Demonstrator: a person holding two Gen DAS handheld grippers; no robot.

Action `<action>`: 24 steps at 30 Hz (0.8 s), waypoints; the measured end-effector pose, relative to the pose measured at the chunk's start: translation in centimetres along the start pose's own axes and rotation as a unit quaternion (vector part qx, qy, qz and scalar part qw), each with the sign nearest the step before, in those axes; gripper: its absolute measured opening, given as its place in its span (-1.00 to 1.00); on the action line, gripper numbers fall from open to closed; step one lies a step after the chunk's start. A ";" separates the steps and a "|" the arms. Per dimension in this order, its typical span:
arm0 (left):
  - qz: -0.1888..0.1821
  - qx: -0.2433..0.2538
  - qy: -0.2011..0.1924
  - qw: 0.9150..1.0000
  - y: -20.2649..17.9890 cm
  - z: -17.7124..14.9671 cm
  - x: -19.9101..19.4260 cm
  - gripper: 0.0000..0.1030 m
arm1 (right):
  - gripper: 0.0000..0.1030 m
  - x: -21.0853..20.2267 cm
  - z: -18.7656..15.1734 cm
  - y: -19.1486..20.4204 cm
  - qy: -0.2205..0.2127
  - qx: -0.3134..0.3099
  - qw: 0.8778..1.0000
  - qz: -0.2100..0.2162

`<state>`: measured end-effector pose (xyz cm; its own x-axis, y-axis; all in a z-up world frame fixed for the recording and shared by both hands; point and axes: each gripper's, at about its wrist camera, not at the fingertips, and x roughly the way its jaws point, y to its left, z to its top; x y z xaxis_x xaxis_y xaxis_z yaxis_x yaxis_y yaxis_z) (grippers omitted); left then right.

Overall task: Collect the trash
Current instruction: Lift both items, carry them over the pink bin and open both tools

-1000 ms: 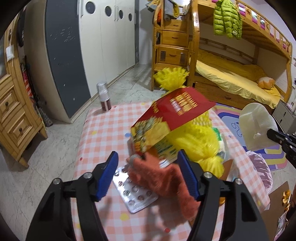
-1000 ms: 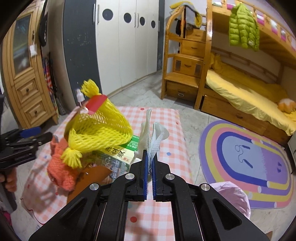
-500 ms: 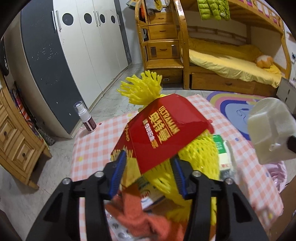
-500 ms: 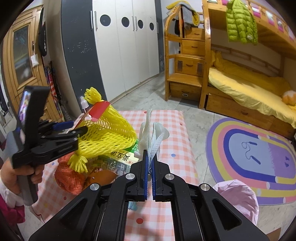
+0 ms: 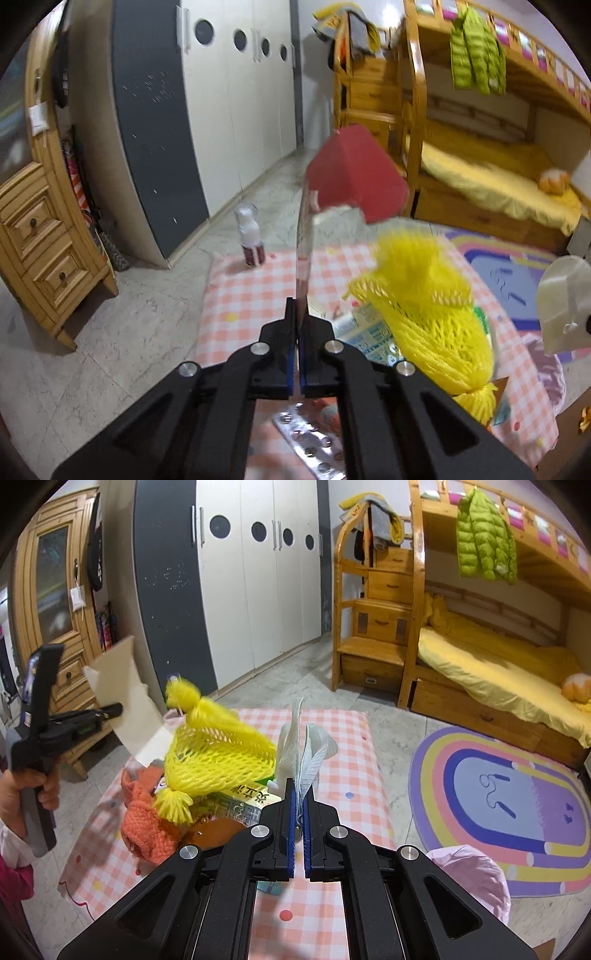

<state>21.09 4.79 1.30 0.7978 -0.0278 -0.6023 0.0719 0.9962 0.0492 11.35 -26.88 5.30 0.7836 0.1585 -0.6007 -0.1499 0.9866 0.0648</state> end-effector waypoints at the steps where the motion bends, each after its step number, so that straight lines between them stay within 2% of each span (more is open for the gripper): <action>1: -0.001 -0.006 -0.010 1.000 0.5 0.2 -1.0 -1.00 | -0.95 -0.4 0.0 0.0 -0.004 0.000 1.000 -0.001; 6: -0.013 -0.022 -0.045 0.999 2.1 0.8 -5.9 -1.00 | -0.95 -2.4 0.1 -0.3 -0.018 0.004 1.000 -0.003; 13: -0.030 -0.025 -0.072 0.997 1.3 -0.4 -11.7 -1.00 | -0.95 -5.2 -1.5 -0.4 -0.023 0.018 1.000 0.001; 18: -0.080 -0.022 -0.078 0.993 -1.4 -2.4 -14.7 -1.00 | -0.95 -7.3 -3.6 -1.2 -0.019 0.034 0.999 0.002; 24: -0.137 0.009 -0.065 0.988 -6.5 -5.0 -15.4 -1.00 | -0.95 -9.6 -5.8 -2.6 -0.015 0.060 0.998 -0.007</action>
<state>5.35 -0.86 6.28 0.8174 -0.3076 -0.4871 0.3058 0.9482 -0.0857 0.70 -31.25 6.30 0.8025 0.1445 -0.5790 -0.0678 0.9860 0.1521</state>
